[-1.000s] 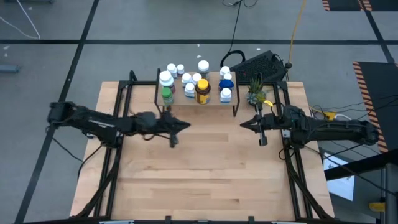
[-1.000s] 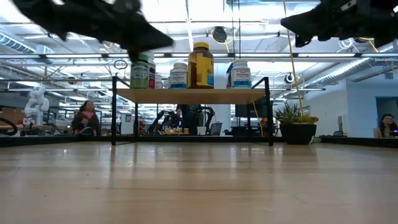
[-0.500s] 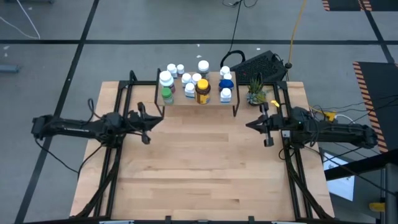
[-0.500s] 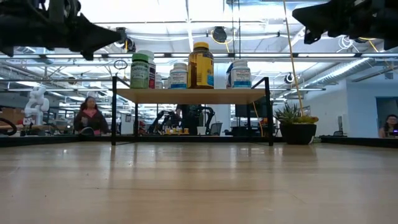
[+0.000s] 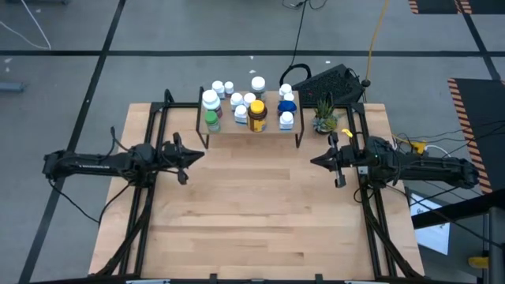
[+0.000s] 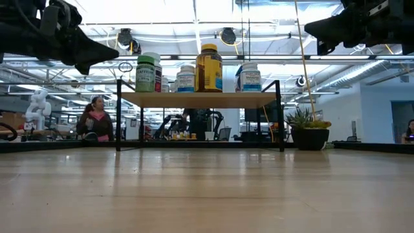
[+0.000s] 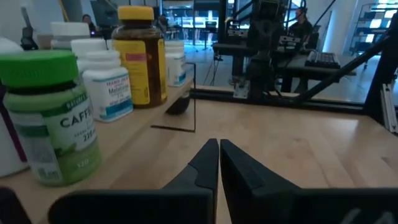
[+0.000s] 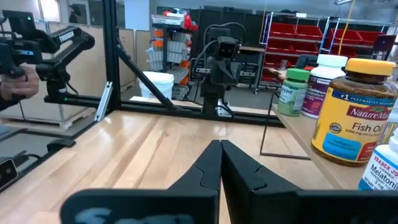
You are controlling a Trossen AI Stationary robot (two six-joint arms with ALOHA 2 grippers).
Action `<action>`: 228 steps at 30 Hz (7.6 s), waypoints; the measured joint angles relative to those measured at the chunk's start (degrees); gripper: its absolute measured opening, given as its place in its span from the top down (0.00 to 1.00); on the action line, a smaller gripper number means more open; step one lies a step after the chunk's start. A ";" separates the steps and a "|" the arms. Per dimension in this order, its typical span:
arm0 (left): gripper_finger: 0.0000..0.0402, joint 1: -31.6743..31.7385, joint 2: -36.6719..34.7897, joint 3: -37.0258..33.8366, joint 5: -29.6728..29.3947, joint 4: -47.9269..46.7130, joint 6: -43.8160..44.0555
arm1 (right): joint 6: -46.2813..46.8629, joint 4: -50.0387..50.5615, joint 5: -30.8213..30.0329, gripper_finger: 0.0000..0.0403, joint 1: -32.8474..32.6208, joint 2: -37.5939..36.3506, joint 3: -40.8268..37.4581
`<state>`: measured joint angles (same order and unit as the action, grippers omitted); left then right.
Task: Pick and place medicine bottles onto shelf by color
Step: Return to Home Position
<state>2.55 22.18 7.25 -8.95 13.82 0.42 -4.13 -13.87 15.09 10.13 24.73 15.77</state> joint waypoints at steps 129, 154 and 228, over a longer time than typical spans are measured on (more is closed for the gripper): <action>0.92 -4.20 -21.81 -6.69 -0.55 -8.87 0.71 | 7.97 -1.70 1.55 1.00 0.00 -24.55 -14.91; 0.92 -4.20 -21.81 -6.67 -0.57 -8.87 0.71 | 7.98 -1.70 1.54 1.00 0.02 -24.55 -14.91; 0.92 -4.17 -21.81 -6.65 -0.57 -8.87 0.71 | 7.97 -1.70 1.55 1.00 0.00 -24.55 -14.91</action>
<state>-1.63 0.36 0.60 -9.52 4.95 1.13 3.84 -15.57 16.64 10.13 0.19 0.86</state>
